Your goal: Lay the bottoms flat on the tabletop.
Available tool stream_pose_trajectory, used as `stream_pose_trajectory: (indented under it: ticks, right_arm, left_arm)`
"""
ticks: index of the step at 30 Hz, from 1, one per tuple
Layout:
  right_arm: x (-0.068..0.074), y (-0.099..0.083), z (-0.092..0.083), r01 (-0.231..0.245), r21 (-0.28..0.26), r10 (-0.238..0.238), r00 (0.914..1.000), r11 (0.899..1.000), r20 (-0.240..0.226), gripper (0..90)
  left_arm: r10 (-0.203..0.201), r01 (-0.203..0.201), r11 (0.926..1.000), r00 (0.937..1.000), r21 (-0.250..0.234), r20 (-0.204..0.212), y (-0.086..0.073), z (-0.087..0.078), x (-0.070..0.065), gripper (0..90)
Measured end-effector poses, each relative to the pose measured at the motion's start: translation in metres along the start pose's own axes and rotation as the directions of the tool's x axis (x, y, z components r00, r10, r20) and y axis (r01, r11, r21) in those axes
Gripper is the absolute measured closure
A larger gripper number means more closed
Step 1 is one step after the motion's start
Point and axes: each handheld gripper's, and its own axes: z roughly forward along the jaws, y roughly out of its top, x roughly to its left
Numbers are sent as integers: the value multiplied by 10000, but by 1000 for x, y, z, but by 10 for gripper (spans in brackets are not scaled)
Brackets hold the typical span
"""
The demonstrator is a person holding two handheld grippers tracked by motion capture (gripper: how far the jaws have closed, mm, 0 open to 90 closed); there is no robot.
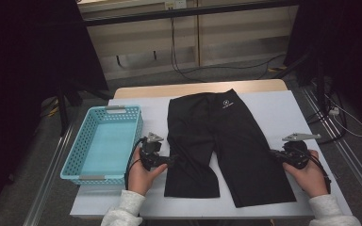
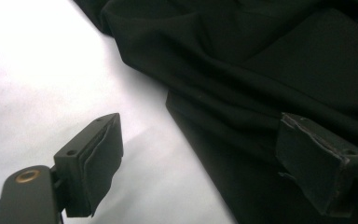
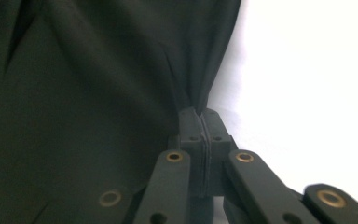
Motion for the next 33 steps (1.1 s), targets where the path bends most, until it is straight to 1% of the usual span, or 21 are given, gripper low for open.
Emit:
stream_pose_trajectory:
  ticks: [2,3,4,6,13,14,16,20,22,23,24,25,26,27,28,29,31,33]
  right_arm:
    - [-1,-1,-2,-56,11,56,10000,10000,-38,898]
    - [-1,-2,-2,-33,-3,33,10000,10000,-82,897]
    - [-1,-3,-3,-137,27,137,9998,9999,-117,897]
    - [-2,-3,-3,-137,4,137,9997,9999,-180,897]
    - [-2,-4,-5,-130,70,132,9997,9999,-213,897]
    - [-2,-4,-5,-147,71,149,9996,9999,-233,898]
    - [-2,-4,-6,-207,101,209,9995,9997,-239,898]
    - [0,-7,-10,-17,225,24,9996,9997,-280,897]
    - [0,-8,-12,9,224,-3,9996,9997,-288,895]
    - [0,-9,-12,-58,254,66,9995,9997,-313,891]
    - [1,-9,-13,-9,300,17,9997,9996,-242,870]
    - [1,-8,-12,245,297,-241,9996,9993,-132,822]
    - [1,-6,-12,338,324,-336,9994,9989,-57,738]
    - [0,-3,-10,414,242,-418,9989,9989,199,675]
    - [-1,0,-8,454,86,-455,9988,9989,203,656]
    - [-4,4,-5,378,53,-379,9992,9993,123,650]
    - [-7,12,1,701,-70,-697,9962,9975,527,573]
    - [-12,22,10,651,-196,-638,9962,9977,598,554]
  left_arm:
    - [8,-8,10000,10000,-40,-44,0,0,-1,153]
    - [33,-33,10000,10000,-1,40,1,0,-1,153]
    - [84,-84,10000,9999,0,67,1,0,-2,153]
    - [121,-122,9999,9999,36,89,1,1,-2,153]
    - [96,-96,9999,9999,49,85,0,2,-2,153]
    - [41,-41,10000,10000,23,75,0,2,-2,153]
    - [109,-110,9999,9999,72,83,0,1,-2,153]
    - [98,-99,9999,9999,69,109,1,0,-2,153]
    - [82,-83,9999,9999,66,123,1,0,-1,153]
    - [83,-84,9999,9999,68,114,1,0,-1,153]
    - [112,-113,9999,9999,73,109,1,0,-1,152]
    - [89,-90,9999,9999,58,134,1,0,-2,152]
    - [109,-109,9999,9999,74,128,1,0,-2,153]
    - [124,-125,9999,9999,113,116,1,0,-2,152]
    - [133,-134,9998,9998,123,131,1,1,-2,153]
    - [142,-143,9998,9999,98,77,1,2,-2,152]
    - [154,-154,9998,9999,104,70,1,3,-3,152]
    - [175,-177,9997,9998,147,119,2,3,-4,152]
